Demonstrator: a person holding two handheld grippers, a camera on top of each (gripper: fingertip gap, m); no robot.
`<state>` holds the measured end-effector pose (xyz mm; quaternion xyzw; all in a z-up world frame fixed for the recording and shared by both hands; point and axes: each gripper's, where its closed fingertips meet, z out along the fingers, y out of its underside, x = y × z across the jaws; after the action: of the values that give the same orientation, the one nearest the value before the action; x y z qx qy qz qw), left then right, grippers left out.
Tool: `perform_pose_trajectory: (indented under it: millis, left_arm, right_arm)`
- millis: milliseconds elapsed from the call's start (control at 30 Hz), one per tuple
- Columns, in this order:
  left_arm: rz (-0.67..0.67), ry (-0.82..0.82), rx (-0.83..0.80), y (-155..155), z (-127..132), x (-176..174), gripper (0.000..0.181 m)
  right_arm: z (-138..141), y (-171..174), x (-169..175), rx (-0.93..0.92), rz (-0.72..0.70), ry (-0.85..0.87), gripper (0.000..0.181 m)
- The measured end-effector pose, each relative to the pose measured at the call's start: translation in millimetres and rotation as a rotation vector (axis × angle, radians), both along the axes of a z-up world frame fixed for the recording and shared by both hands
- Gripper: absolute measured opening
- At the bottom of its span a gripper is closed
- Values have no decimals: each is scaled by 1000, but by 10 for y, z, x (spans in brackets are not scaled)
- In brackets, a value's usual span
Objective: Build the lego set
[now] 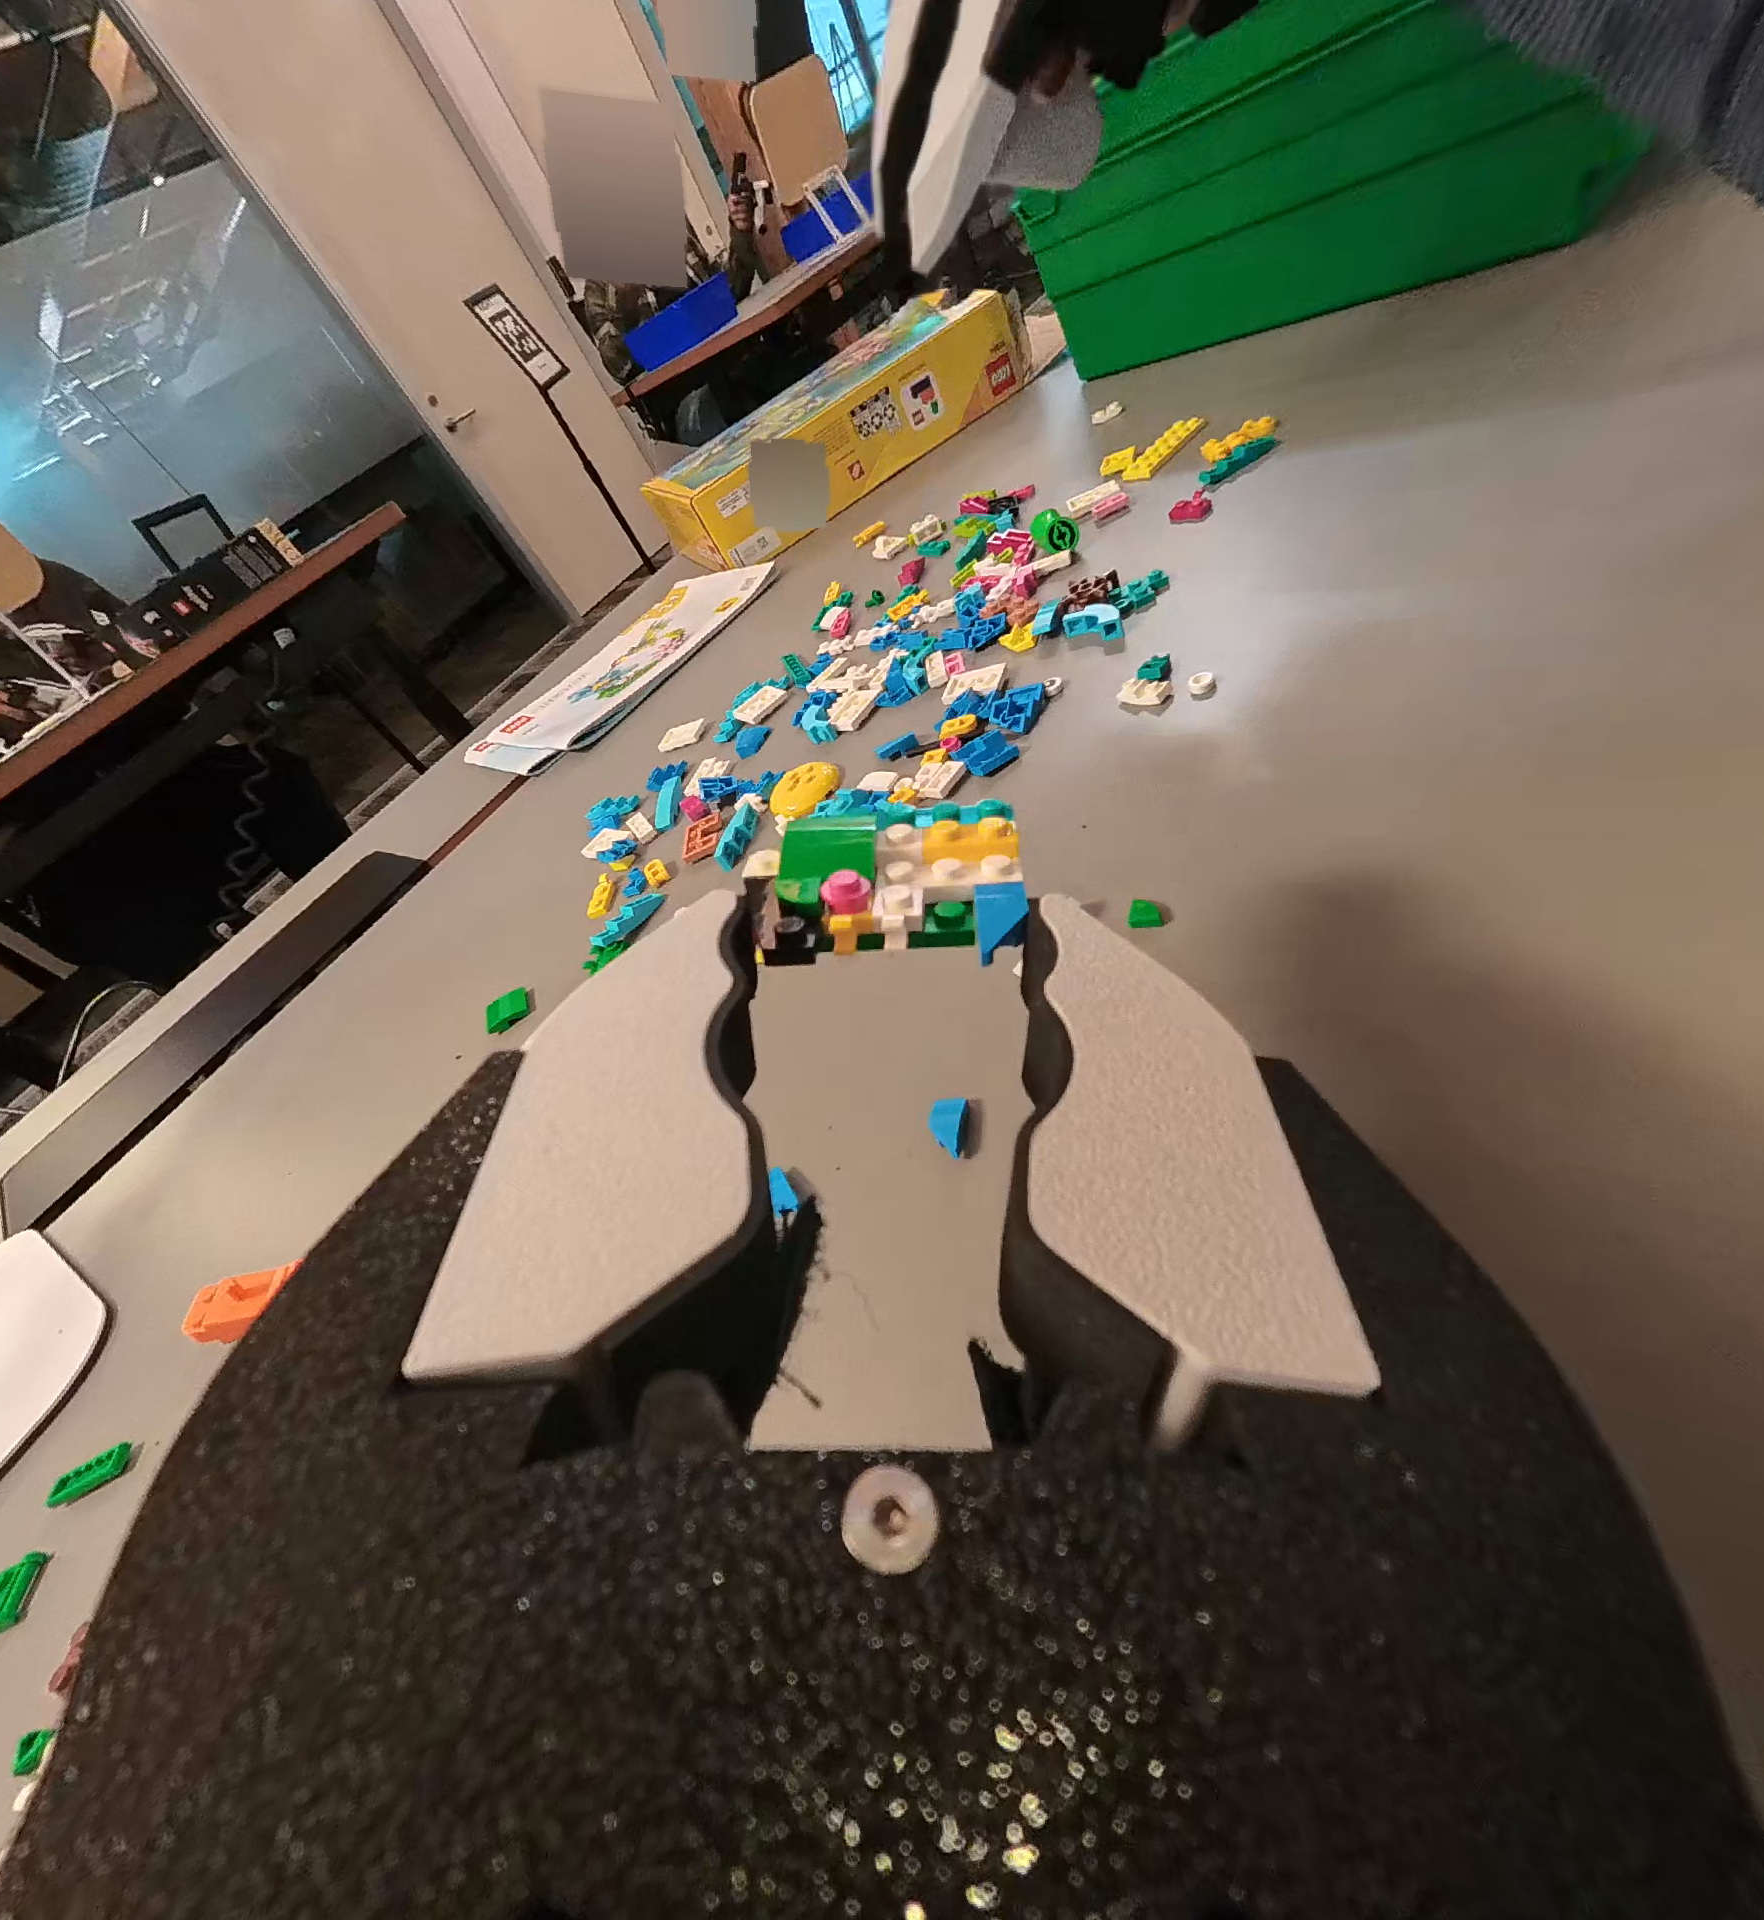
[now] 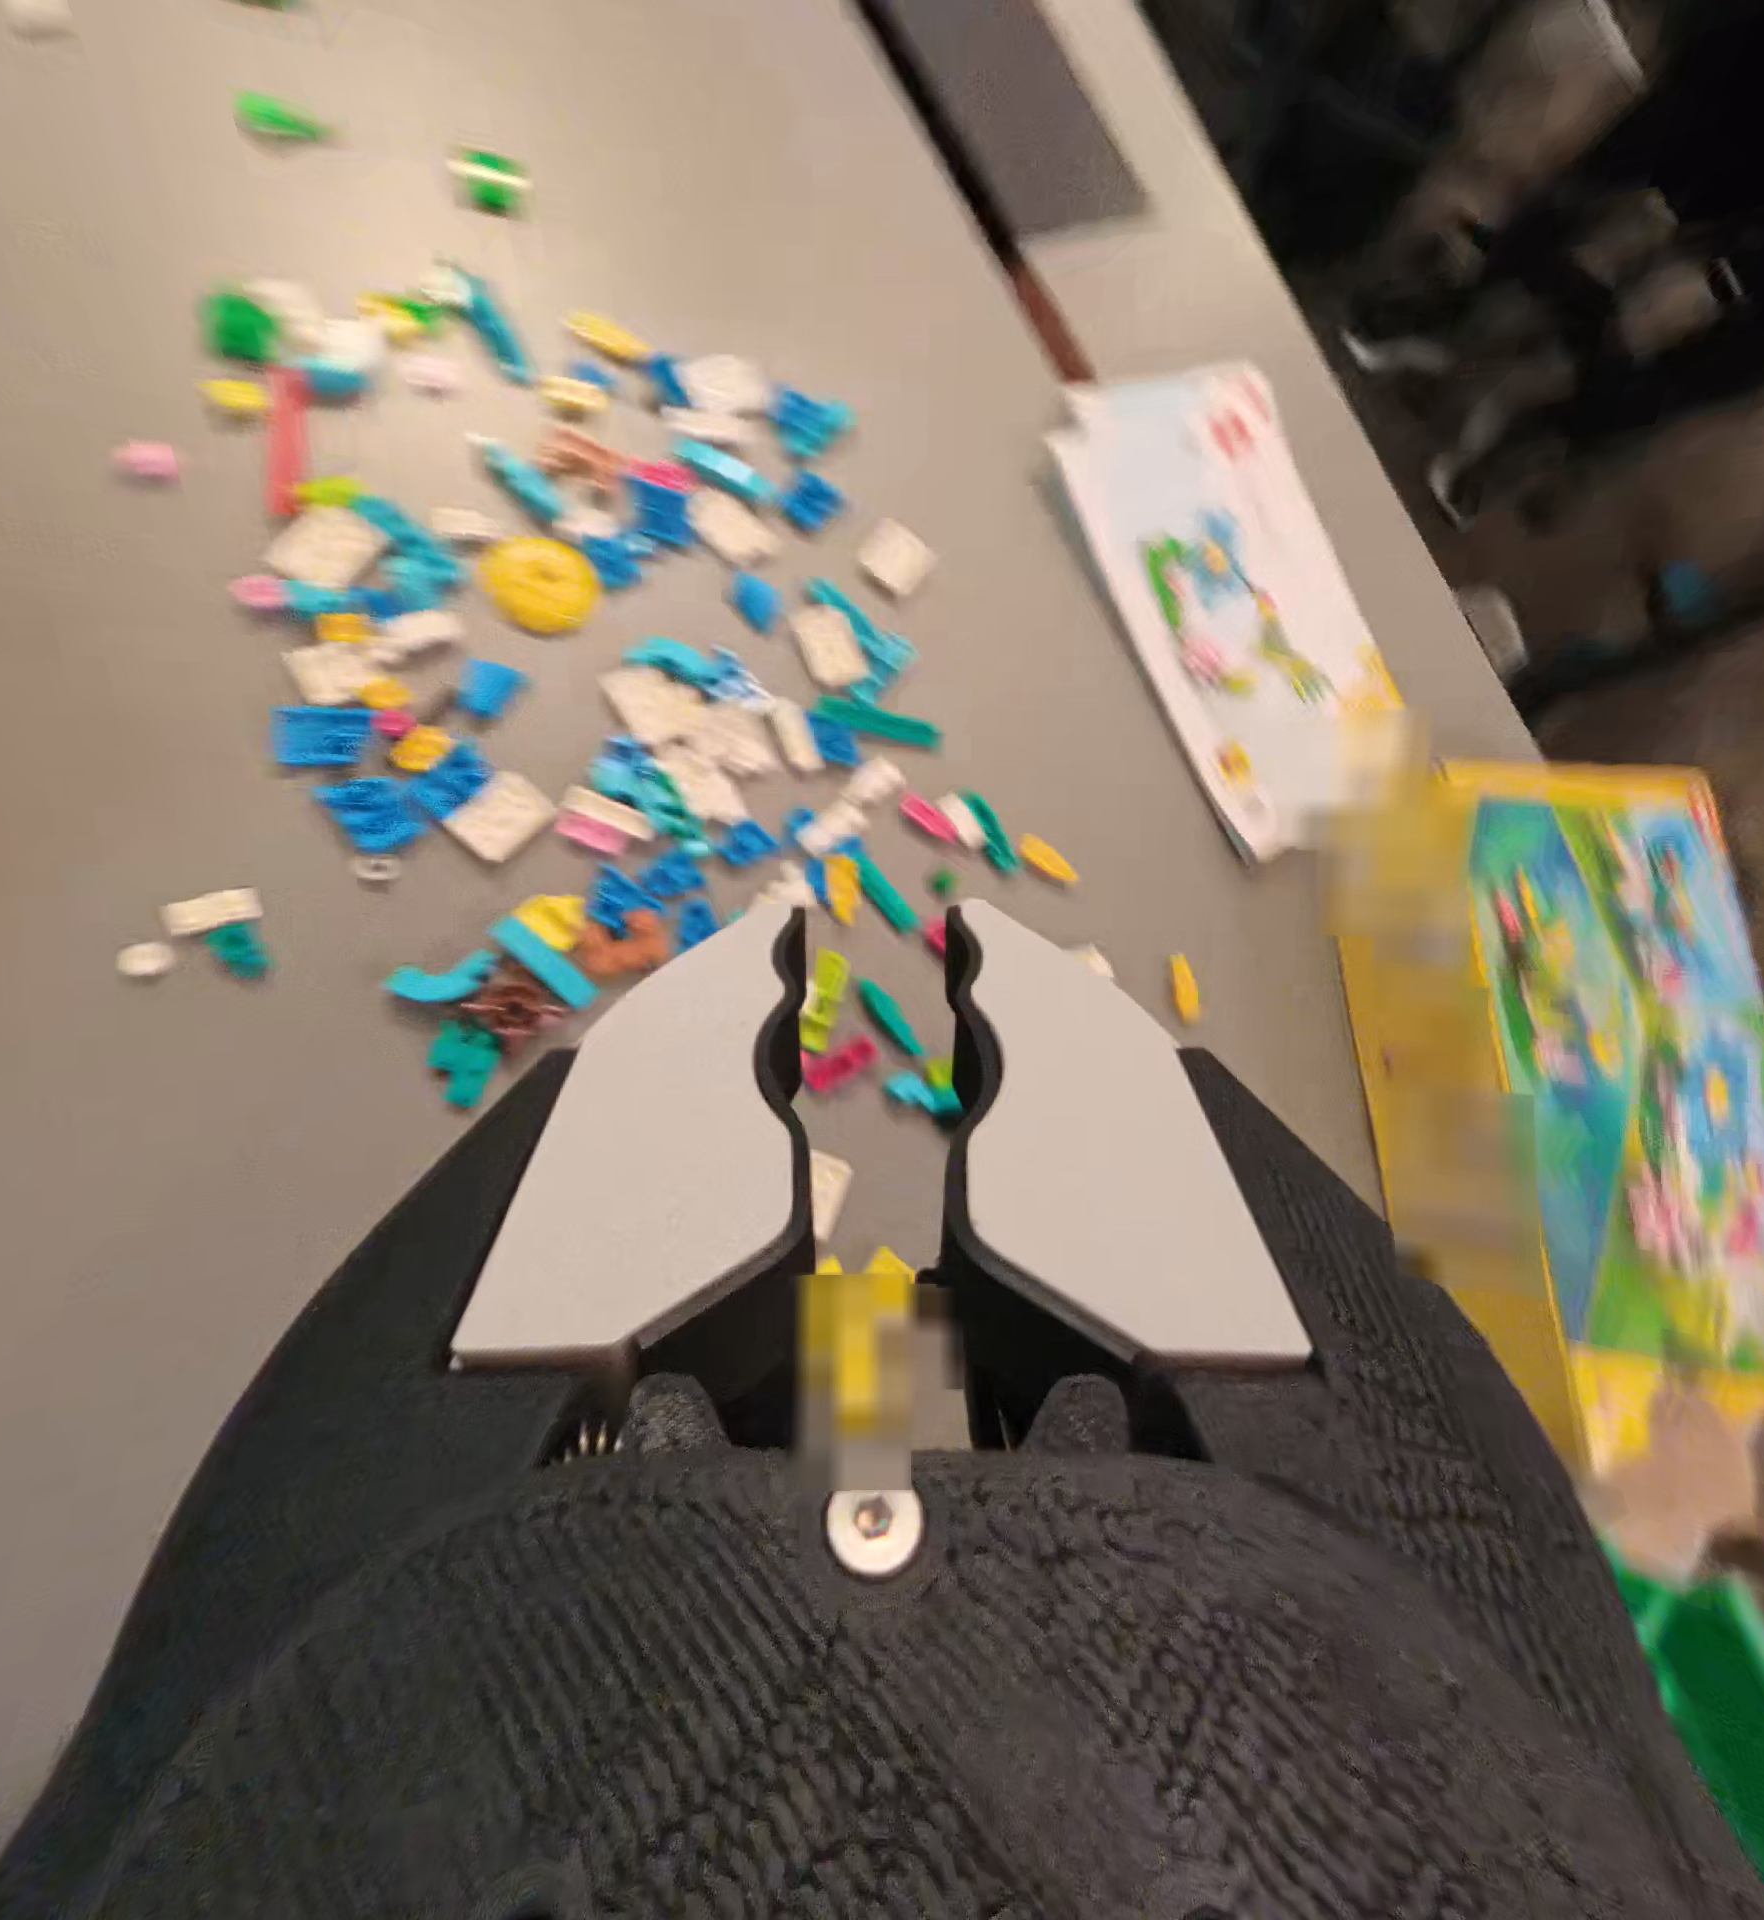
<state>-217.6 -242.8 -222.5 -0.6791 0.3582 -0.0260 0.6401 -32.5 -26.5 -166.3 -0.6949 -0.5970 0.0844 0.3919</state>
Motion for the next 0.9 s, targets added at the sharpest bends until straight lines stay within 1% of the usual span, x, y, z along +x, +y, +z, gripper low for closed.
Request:
perform_pose_trajectory:
  millis: [33,167,233,333,467,500,533,567,633,667,700,733,800,900]
  left_arm:
    - [0,-1,1,0,1,-1,49]
    - [0,1,1,-1,-1,1,49]
    - [-1,3,1,-1,-3,2,49]
    - [-2,3,1,-3,-3,3,49]
    - [-3,8,0,-1,-9,8,49]
    - [-3,8,0,0,-9,7,49]
    - [-3,7,0,0,-8,6,49]
    - [-2,5,3,3,-4,2,49]
    - [-3,5,0,5,-5,4,49]
    - [-5,7,0,6,-8,7,49]
    - [-7,9,1,6,-9,12,49]
    - [-9,12,0,6,-13,17,49]
    - [-11,17,-1,6,-19,23,49]
    - [-17,18,2,-2,-18,30,49]
  right_arm:
    - [0,115,140,-18,-72,22,23]
    - [-154,404,521,-124,-281,62,20]
    - [-270,479,603,-200,-360,77,18]
    - [-440,517,588,-318,-407,115,15]
    - [-611,561,401,-383,-382,153,12]
    - [-657,574,340,-369,-358,140,13]
    - [-692,581,253,-325,-290,115,13]
    - [-720,572,152,-244,-167,68,13]
    - [-843,519,44,-71,97,-119,14]
    - [-912,511,42,-22,184,-227,13]
    - [-975,494,39,-11,258,-315,14]
    - [-1024,495,33,-13,310,-380,14]
    - [-1108,551,35,-34,361,-486,18]
    - [-1204,616,3,-104,401,-554,23]
